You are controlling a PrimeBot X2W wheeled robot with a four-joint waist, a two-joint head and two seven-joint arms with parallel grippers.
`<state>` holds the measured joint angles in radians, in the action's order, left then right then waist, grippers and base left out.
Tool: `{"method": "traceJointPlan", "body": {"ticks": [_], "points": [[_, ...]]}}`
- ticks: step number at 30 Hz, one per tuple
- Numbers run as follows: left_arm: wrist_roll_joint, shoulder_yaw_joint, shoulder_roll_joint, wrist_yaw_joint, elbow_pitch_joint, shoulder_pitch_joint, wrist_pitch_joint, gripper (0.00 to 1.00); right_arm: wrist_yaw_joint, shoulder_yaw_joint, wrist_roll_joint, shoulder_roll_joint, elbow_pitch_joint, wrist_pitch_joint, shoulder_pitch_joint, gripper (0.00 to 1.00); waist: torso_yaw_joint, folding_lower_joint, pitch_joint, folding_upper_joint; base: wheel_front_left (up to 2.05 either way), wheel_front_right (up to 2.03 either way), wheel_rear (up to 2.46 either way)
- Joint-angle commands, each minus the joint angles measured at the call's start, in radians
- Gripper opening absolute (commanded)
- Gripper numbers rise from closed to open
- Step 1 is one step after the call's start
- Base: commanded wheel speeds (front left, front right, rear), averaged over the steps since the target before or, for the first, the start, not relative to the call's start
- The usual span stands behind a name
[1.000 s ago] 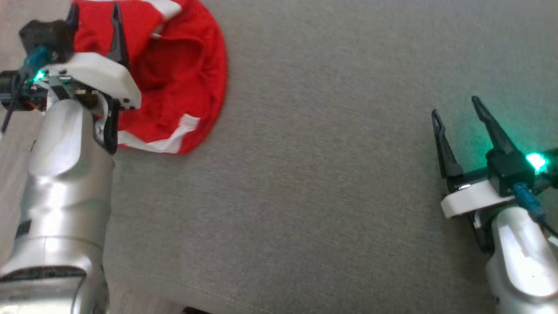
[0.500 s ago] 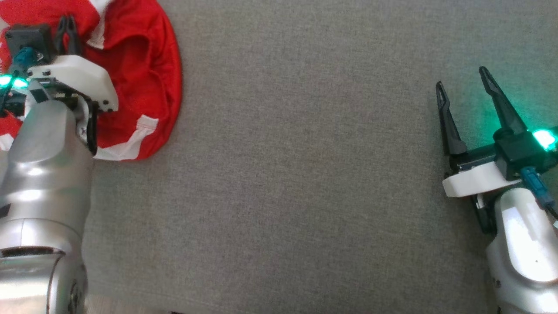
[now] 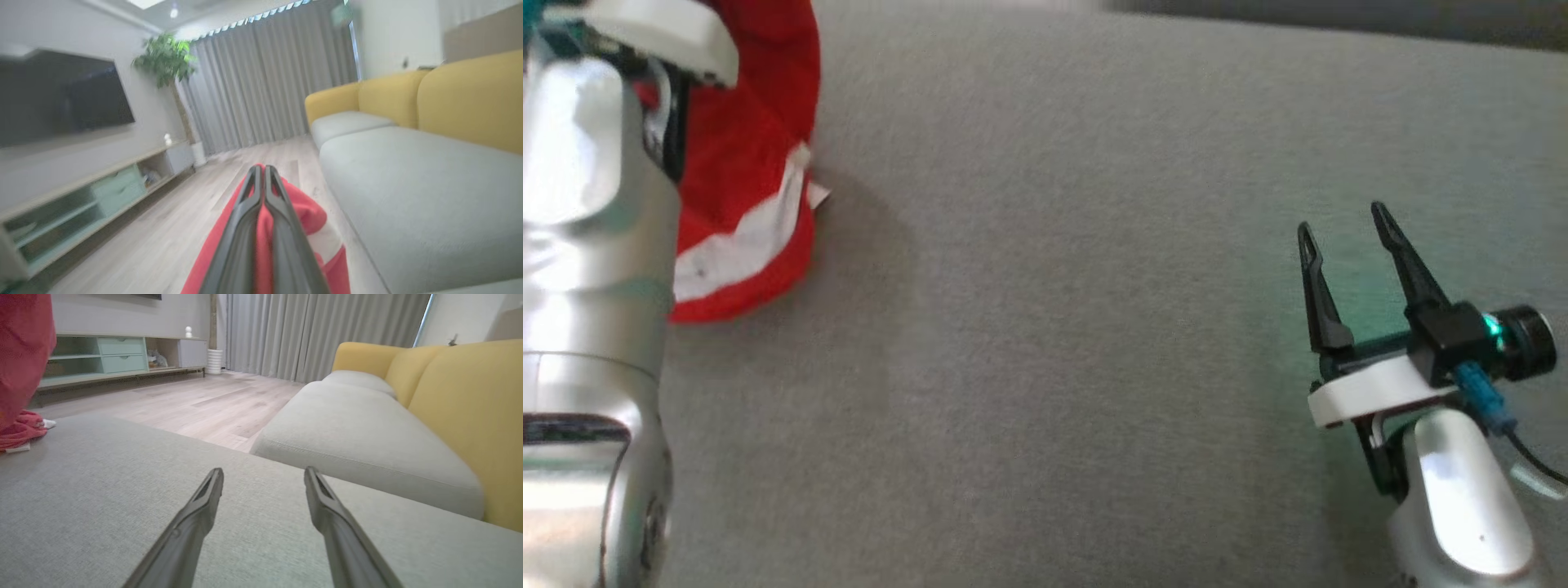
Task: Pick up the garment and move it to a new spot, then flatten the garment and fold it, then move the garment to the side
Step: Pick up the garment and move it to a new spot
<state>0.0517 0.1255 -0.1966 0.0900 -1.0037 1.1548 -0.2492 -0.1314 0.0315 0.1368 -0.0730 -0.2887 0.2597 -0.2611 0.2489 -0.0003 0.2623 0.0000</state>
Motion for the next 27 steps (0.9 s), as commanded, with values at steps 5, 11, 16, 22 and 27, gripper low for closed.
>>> {"method": "traceJointPlan", "body": {"ticks": [5, 11, 16, 22, 27], "points": [[0.022, 0.053, -0.022, 0.034, 0.178, 0.087, 0.036, 0.0, 0.001, 0.013, -0.033, 0.021, 0.034, 0.002, 0.029, 1.0, -0.18, 0.0003, -0.124, 0.0, 0.0, 0.0, 0.0], [0.072, 0.143, -0.011, 0.04, 0.322, 0.104, 0.119, 0.0, 0.001, 0.047, -0.116, 0.022, 0.046, 0.002, 0.047, 1.0, -0.359, 0.0003, -0.161, 0.0, 0.0, 0.0, 0.0], [0.163, 0.156, 0.031, 0.04, 0.401, 0.099, 0.154, 0.0, 0.001, 0.057, -0.15, 0.023, 0.055, 0.002, 0.049, 1.0, -0.49, 0.0003, -0.158, 0.0, 0.0, 0.0, 0.0], [0.239, 0.224, 0.096, 0.04, 0.452, 0.033, 0.153, 0.0, 0.001, 0.054, -0.198, 0.023, 0.074, 0.002, 0.048, 1.0, -0.554, 0.0003, -0.096, 0.0, 0.0, 0.0, 0.0], [0.262, 0.28, 0.112, 0.037, 0.407, -0.152, 0.112, 0.0, 0.001, 0.057, -0.228, 0.023, 0.073, 0.002, 0.047, 1.0, -0.552, 0.0003, -0.054, 0.0, 0.0, 0.0, 0.0]]}}
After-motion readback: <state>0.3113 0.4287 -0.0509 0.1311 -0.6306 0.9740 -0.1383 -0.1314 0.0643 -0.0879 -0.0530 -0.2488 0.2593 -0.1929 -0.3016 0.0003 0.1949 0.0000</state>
